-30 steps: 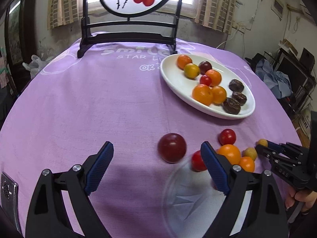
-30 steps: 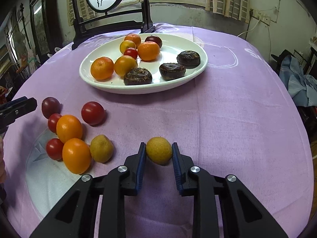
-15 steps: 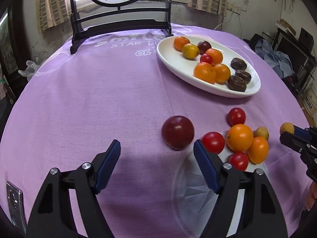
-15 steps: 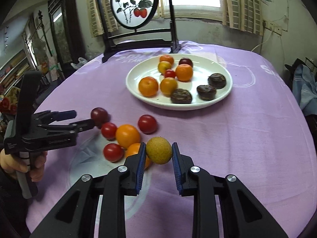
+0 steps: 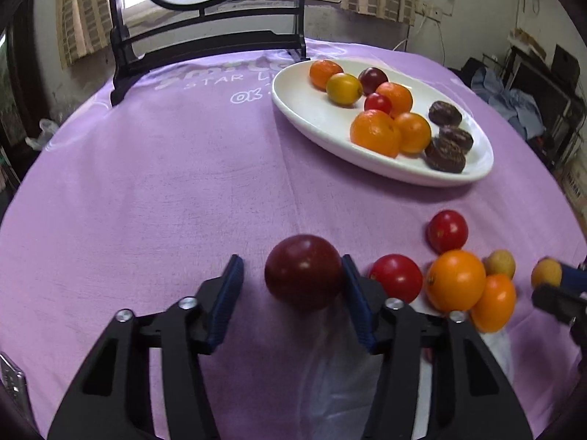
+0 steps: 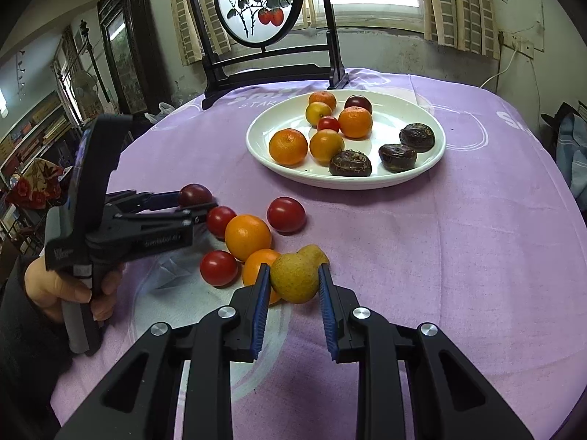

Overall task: Organize fruits
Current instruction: 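Grasp a yellow-green tomato with the right tool while the left tool grasps a dark red plum, then carry both fruits onto the white plate and open both tools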

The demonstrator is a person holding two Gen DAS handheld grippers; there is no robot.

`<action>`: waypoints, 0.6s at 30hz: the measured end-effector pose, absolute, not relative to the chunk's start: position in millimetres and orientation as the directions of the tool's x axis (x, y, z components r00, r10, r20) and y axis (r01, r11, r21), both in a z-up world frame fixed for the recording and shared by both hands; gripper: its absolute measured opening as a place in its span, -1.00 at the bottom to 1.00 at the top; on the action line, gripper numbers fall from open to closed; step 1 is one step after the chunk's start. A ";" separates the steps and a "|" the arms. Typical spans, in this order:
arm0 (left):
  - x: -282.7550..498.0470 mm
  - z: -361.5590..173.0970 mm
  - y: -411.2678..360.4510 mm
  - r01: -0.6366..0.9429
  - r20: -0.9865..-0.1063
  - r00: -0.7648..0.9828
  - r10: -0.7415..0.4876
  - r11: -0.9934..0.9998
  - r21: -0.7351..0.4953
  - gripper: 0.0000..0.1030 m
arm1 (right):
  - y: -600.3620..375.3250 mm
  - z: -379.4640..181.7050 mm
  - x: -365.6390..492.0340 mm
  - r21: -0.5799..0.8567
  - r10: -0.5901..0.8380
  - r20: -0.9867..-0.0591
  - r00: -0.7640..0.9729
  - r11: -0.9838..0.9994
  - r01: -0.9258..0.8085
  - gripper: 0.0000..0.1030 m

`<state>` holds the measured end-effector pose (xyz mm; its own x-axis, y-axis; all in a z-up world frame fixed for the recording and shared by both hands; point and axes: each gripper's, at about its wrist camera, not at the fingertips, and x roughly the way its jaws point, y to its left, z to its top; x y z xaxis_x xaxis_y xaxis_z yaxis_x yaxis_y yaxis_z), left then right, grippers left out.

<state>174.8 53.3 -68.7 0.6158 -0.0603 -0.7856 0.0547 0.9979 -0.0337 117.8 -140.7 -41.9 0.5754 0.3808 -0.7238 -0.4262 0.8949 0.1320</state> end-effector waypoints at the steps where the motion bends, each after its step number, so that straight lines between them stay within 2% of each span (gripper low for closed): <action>1: 174.9 -68.1 53.0 0.062 -0.783 0.618 -0.075 0.997 -0.047 -0.27 | -140.8 -41.6 117.6 0.130 0.380 -0.722 0.578 0.895 -0.426 -0.49; 11: 155.2 -39.3 61.0 0.052 -0.755 0.640 -0.142 0.989 -0.142 -0.27 | -148.0 -38.5 120.3 0.090 0.318 -0.707 0.631 0.927 -0.365 -0.49; 14: 146.8 -19.3 56.2 0.079 -0.730 0.659 -0.184 0.981 -0.176 -0.27 | -152.3 -24.8 119.2 0.089 0.307 -0.677 0.669 0.936 -0.340 -0.49; 18: 151.1 -2.1 41.4 0.115 -0.723 0.663 -0.195 0.981 -0.158 -0.27 | -149.1 -2.9 127.0 0.035 0.285 -0.640 0.714 0.938 -0.344 -0.49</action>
